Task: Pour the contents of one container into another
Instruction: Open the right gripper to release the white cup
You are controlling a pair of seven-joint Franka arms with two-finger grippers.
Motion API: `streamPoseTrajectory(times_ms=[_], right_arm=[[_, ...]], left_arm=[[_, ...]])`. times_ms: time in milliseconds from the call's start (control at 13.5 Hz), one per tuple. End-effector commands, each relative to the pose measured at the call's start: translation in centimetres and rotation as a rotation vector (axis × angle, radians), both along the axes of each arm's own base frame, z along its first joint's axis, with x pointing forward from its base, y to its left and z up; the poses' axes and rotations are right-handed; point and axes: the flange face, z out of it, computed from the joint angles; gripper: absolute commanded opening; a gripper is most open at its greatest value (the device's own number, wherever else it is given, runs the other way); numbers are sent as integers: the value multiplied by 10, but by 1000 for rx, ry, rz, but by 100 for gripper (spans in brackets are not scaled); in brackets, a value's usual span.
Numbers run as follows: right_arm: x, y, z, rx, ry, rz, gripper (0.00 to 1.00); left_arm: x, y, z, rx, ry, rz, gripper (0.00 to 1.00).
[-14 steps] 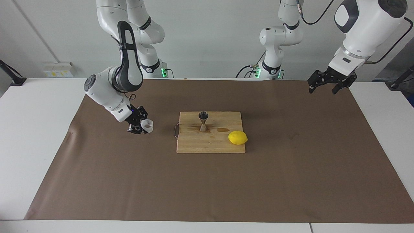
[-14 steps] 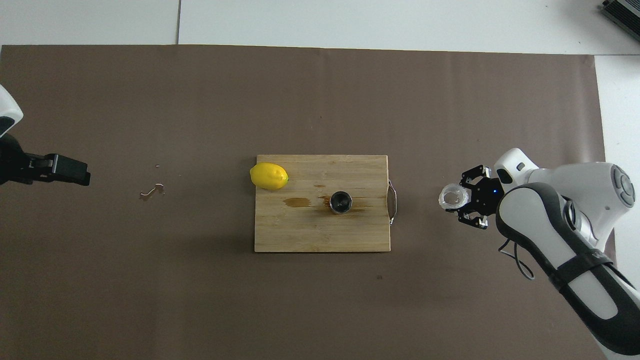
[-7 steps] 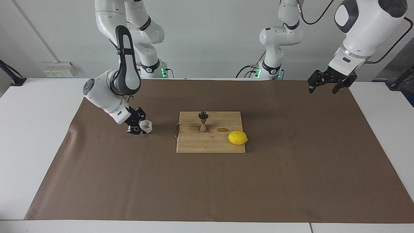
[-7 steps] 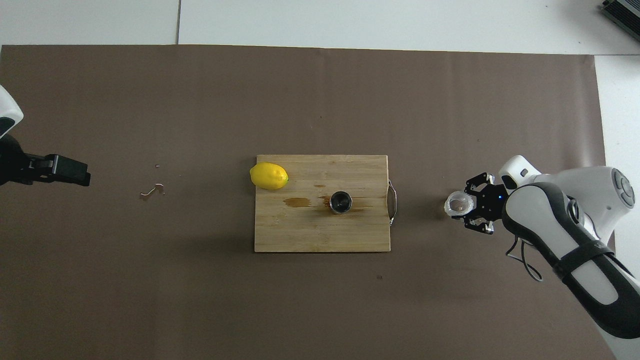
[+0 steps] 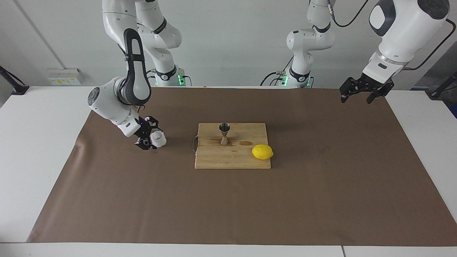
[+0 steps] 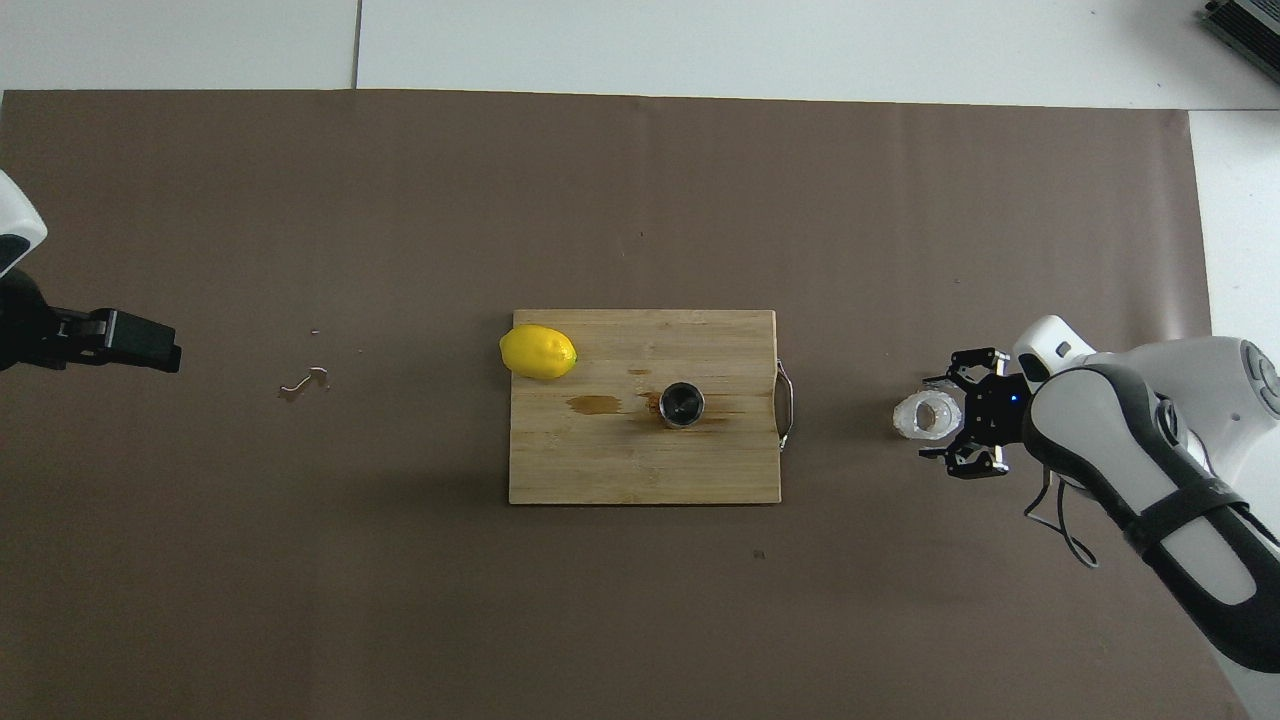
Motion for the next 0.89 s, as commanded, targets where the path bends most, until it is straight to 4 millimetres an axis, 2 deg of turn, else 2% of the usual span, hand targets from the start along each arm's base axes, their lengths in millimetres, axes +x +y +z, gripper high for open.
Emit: streamPoseTrajectory(times_ms=[0, 148, 517, 812], right_arm=[[-3, -9, 6, 29, 12, 2, 100], [-1, -12, 22, 30, 11, -41, 100], [11, -13, 78, 17, 3, -237, 100], [31, -8, 115, -37, 36, -361, 100]], left_arm=[[-9, -2, 1, 8, -9, -10, 100], [-8, -2, 0, 8, -6, -10, 100], [-8, -2, 0, 8, -8, -10, 100], [-8, -2, 0, 8, -8, -10, 100]])
